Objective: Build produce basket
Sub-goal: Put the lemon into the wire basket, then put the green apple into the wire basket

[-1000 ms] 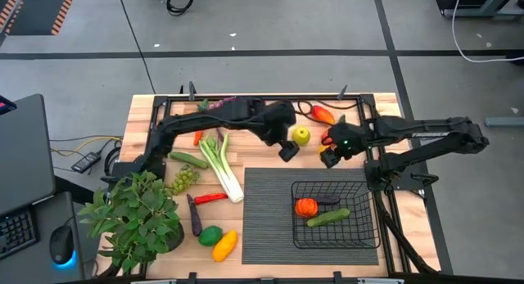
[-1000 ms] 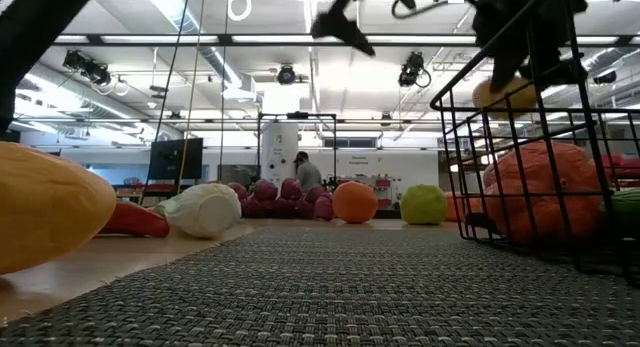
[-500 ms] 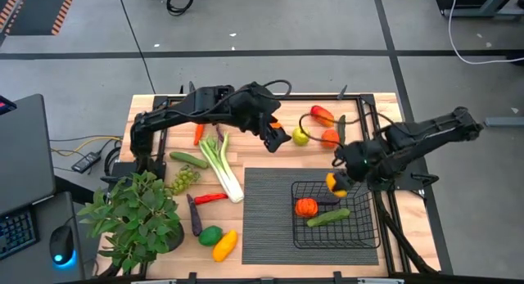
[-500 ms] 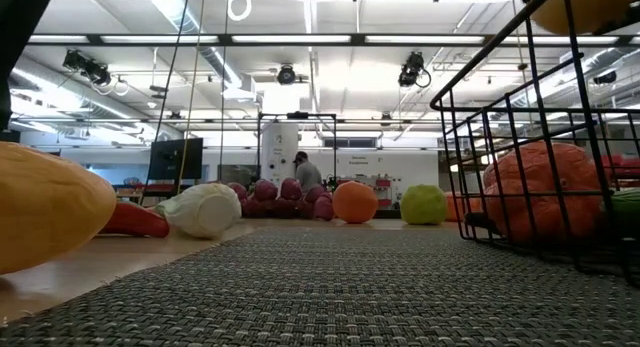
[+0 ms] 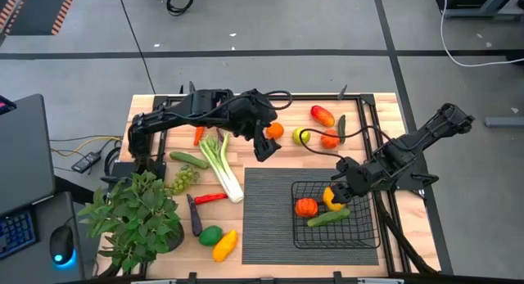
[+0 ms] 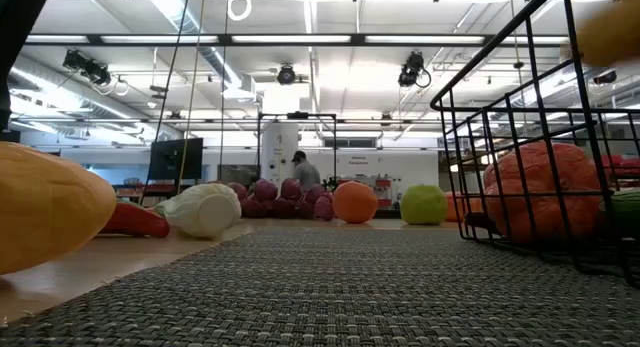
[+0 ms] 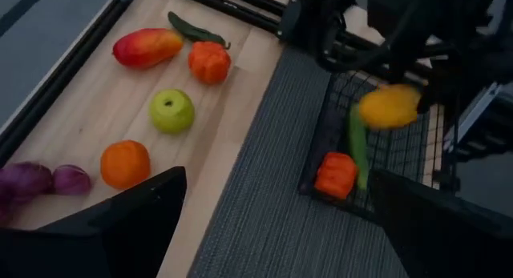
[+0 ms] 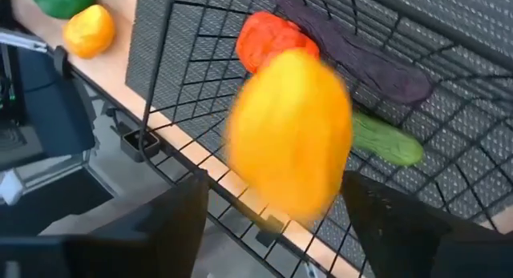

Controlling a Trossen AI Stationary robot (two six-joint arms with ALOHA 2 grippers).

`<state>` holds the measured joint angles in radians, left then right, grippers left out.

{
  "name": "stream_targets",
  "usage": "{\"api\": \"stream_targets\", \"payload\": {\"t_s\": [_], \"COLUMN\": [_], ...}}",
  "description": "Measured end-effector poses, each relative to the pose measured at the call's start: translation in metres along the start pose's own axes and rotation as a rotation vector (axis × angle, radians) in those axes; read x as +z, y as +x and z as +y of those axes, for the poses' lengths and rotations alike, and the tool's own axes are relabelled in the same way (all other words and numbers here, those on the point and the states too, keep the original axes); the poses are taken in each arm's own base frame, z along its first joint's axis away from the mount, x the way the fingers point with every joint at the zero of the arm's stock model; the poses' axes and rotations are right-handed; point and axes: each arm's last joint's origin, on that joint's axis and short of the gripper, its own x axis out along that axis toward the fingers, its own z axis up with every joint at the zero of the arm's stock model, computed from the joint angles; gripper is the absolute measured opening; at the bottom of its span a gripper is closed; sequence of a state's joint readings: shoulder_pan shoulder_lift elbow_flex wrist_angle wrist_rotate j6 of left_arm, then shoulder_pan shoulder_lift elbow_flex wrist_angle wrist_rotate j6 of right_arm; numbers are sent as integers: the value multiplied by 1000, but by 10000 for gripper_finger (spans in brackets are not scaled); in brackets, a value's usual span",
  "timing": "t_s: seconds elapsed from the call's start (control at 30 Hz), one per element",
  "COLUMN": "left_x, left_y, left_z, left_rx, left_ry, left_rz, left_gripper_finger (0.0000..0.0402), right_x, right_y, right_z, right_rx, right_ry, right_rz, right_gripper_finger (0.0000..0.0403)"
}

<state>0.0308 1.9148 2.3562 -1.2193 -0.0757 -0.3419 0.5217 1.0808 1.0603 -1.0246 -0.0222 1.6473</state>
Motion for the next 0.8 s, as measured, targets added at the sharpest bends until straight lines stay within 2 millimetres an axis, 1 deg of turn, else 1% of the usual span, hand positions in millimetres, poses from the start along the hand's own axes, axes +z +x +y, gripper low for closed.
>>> {"api": "stream_targets", "payload": {"t_s": [0.1, 0.2, 0.33, 0.53, 0.63, 0.73, 0.8], "left_x": [-4, -8, -11, -9, -1, 6, 9], "left_y": [-6, -16, -33, -55, -65, -62, -52], "left_z": [-4, -7, -6, 2, 8, 12, 12], "left_rx": [4, 59, 132, 147, 147, 137, 123], "left_ry": [65, 141, 206, 313, 296, 268, 248], "left_rz": [15, 4, -20, -67, -148, -229, -268], "left_gripper_finger": [396, 396, 396, 396, 396, 396, 396], "right_x": [-2, -3, 4, 27, 42, 58, 68], "right_y": [4, 8, 9, 7, 5, 3, 1], "right_z": [1, 2, 5, 12, 13, 13, 12], "right_rx": [-18, -36, -13, 76, 91, 87, 84], "right_ry": [27, 47, 116, 209, 197, 177, 154], "right_rz": [15, 23, -77, -262, -306, -351, -381], "right_gripper_finger": [312, 329, 339, 335, 335, 334, 334]}}
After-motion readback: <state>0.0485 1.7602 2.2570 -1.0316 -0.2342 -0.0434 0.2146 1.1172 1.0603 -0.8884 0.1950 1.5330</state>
